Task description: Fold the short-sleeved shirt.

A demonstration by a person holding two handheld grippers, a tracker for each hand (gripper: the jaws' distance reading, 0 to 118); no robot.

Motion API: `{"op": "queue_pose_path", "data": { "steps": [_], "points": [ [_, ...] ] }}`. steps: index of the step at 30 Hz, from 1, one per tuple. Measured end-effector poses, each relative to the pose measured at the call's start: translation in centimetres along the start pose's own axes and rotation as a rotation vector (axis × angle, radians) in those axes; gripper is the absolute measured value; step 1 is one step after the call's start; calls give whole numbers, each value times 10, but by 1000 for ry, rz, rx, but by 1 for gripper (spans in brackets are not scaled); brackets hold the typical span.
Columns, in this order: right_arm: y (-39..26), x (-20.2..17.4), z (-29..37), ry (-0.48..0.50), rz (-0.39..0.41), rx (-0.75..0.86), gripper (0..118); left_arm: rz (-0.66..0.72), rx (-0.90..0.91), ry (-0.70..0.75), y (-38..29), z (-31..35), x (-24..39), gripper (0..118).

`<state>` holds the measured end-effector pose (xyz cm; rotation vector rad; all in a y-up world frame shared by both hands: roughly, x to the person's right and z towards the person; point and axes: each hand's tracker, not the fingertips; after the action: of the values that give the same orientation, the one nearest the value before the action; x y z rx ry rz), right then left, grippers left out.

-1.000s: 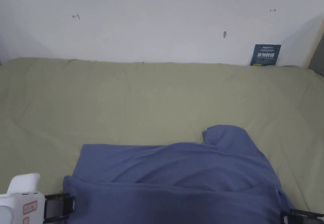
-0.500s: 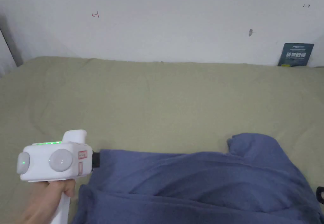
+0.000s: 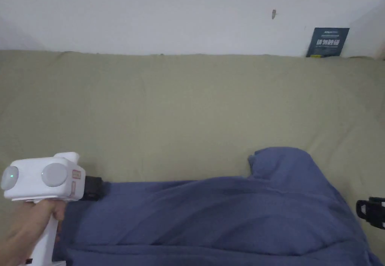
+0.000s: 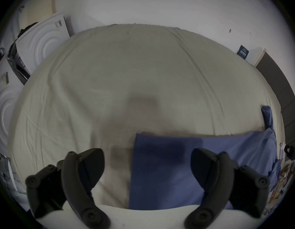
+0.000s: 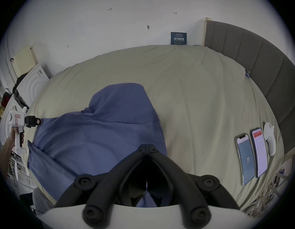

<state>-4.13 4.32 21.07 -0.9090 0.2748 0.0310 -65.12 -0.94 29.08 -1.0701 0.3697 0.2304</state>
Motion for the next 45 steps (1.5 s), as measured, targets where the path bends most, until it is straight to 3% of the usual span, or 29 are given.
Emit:
{"op": "queue_pose_path", "data": {
  "steps": [1, 2, 4, 6, 8, 9, 10, 11, 12, 13, 18, 20, 22, 23, 24, 27, 30, 32, 37, 45],
  "points": [
    [2, 1, -2, -3, -3, -2, 0, -1, 10, -12, -2, 5, 1, 74],
    [4, 3, -4, -5, 1, -3, 0, 7, 15, -21, -4, 9, 3, 58],
    [11, 4, -9, -18, 18, -19, 0, -12, 51, -20, 6, 10, -16, 0],
    [19, 7, -14, -26, 31, -24, 0, 28, 35, -121, 9, 12, -18, 0],
    [27, 8, -22, -31, 37, -34, 0, -1, 36, -65, 8, 11, -15, 0],
    [32, 10, -27, -27, 35, -44, 7, 3, 31, -68, 9, 10, -14, 0],
    [37, 12, -34, -28, 32, -61, 41, 4, 0, -63, 9, 8, -13, 0],
    [42, 14, -43, -27, 34, -97, 83, 1, 1, -61, 8, 5, -11, 0],
    [46, 16, -55, -20, 33, -148, 114, 0, -1, -60, 8, 2, -10, 0],
    [49, 18, -67, -6, 23, -184, 118, 0, -3, -59, 9, 0, -10, 0],
    [64, 6, -101, -19, 29, -204, 112, -14, 7, -52, 12, -6, -6, 0],
    [64, 8, -113, -14, 54, -235, 80, -21, 7, -51, 9, -5, -7, 0],
    [62, 6, -119, -64, 76, -269, 59, -19, 11, -53, 9, -6, -6, 0],
    [61, 5, -116, -104, 100, -237, 38, -22, 11, -52, 8, -5, -6, 0],
    [61, 8, -110, -55, 74, -221, 7, -24, 12, -51, 8, -5, -6, 0],
    [63, 12, -92, -44, 9, -150, 4, -26, 17, -55, 10, 0, -8, 0],
    [65, 17, -74, -21, 10, -115, 4, -20, 39, -68, 10, 13, -12, 0],
    [66, 19, -60, 45, -44, -94, 4, -10, 53, -80, 10, 23, -15, 0],
    [66, 9, -21, 43, 16, -53, 4, -3, 88, -92, 5, 51, -20, 0],
    [42, 9, 41, 75, 0, 18, 4, 29, 165, -114, -27, 106, -37, 0]
  ]
}}
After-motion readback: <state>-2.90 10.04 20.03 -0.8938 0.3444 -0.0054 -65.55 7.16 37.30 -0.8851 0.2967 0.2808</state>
